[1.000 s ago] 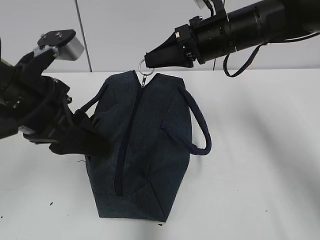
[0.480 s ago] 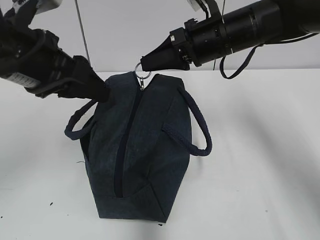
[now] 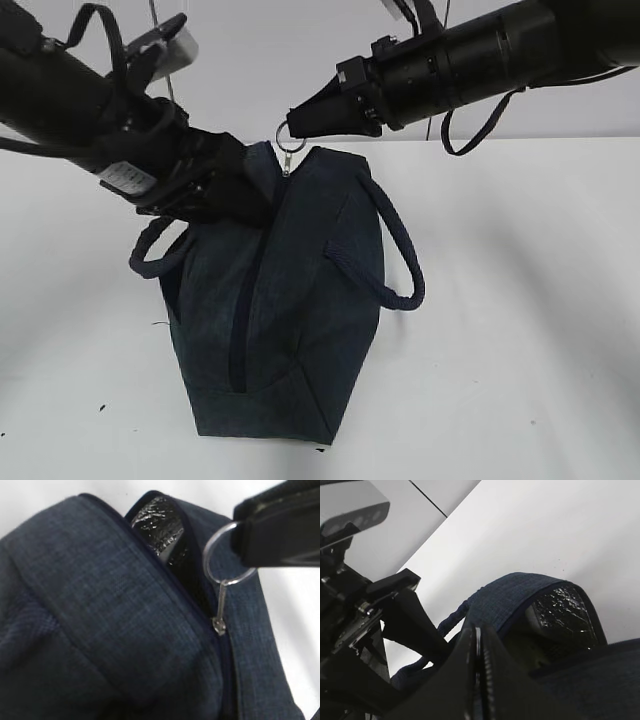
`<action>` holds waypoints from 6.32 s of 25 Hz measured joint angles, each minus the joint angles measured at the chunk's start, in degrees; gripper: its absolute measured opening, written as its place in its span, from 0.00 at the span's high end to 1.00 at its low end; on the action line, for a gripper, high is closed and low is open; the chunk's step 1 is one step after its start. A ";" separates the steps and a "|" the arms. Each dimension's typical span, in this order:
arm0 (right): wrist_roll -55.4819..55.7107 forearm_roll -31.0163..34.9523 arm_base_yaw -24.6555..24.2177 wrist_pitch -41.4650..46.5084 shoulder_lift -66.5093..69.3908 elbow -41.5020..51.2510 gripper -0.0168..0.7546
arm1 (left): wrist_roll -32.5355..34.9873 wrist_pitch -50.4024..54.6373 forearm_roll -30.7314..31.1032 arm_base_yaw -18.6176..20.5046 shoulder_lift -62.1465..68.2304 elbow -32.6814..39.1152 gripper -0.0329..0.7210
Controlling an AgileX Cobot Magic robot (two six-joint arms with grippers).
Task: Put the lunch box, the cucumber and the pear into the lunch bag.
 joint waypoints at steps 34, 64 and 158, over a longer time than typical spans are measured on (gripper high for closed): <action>0.00 -1.30 -1.35 -6.05 0.90 -0.78 0.97 | 3.24 10.71 4.41 0.10 -2.27 -0.32 0.96; 3.48 -2.28 -2.42 -1.67 7.67 -5.79 0.97 | -5.34 10.50 14.33 0.10 -3.89 -14.45 0.42; 36.92 -50.68 -5.04 -12.28 -7.58 -6.33 0.37 | -12.91 5.56 28.91 4.43 2.46 -25.38 0.47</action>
